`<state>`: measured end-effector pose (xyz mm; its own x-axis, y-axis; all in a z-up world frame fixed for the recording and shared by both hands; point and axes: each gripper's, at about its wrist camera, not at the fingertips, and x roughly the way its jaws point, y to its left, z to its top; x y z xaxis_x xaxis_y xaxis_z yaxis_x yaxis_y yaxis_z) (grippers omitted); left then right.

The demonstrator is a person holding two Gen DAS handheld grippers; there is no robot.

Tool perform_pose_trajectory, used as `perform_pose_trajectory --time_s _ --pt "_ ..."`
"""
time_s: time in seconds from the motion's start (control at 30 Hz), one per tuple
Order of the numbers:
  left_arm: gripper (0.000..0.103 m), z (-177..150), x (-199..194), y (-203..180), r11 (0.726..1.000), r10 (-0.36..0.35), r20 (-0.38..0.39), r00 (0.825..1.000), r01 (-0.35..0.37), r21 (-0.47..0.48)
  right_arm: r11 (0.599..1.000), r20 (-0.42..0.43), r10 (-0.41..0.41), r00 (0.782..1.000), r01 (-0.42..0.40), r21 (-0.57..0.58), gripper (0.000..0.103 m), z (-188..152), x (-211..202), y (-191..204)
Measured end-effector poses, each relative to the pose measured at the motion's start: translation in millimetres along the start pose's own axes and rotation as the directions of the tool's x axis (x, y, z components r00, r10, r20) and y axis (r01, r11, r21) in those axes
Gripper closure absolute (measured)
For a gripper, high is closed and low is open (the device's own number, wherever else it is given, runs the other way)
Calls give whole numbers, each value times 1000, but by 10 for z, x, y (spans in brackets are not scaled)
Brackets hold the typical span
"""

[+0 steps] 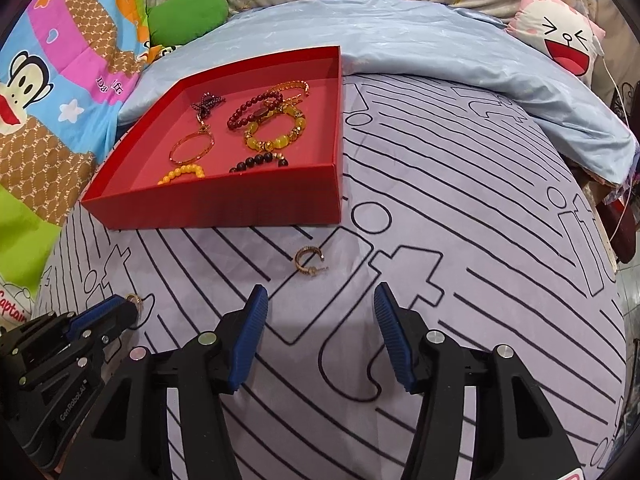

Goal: Organize jewelry
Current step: 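Grasp a gold hoop earring with the left tool while the right tool grasps the other earring, then carry both hoop earrings in both tools over the red tray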

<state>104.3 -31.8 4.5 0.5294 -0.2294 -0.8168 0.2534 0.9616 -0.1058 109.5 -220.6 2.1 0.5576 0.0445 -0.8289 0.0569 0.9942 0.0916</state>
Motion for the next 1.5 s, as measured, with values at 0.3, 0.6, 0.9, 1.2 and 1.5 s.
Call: perform_pose_trajectory --time_s 0.3,0.6,0.9,1.2,1.5 --pt "92 50 28 63 1000 10 1 1000 -10 -9 999 1 -19 1000 19 -34 72 130 158 73" --pt "92 74 43 78 1000 4 1 1000 -4 -12 998 5 -33 999 33 -52 87 96 139 94" --pt "92 193 -42 38 1000 -17 21 1000 17 -13 997 17 25 1000 -24 -69 87 9 -91 271" --pt "92 647 -260 -52 999 -42 99 994 41 17 992 104 75 992 -64 -108 87 381 -383 458" --pt "92 1281 -79 -28 999 -16 142 990 9 49 993 138 79 987 -65 -102 87 930 -177 500"
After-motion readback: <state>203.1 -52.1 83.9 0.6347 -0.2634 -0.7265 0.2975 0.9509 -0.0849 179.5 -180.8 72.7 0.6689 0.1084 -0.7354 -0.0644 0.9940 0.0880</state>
